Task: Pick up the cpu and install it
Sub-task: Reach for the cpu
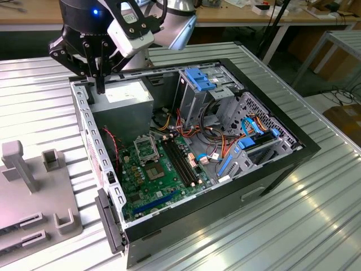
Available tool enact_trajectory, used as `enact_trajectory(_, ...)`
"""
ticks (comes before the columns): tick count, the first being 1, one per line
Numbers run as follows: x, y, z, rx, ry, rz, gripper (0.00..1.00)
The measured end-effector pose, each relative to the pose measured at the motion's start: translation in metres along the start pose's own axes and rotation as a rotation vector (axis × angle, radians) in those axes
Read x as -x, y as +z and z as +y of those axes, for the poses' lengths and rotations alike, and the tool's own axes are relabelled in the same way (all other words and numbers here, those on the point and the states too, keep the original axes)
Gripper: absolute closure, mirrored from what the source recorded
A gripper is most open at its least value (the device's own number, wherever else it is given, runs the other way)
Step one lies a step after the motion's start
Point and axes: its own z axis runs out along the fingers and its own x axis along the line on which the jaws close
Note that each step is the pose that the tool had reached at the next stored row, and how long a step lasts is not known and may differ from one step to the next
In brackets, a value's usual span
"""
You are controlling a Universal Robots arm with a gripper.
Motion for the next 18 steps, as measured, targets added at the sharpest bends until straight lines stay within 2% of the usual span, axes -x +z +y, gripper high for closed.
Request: enact_trajectory(18,-0.0083,0.0001,-0.0006,-0.0001,0.000,0.0000,0.89)
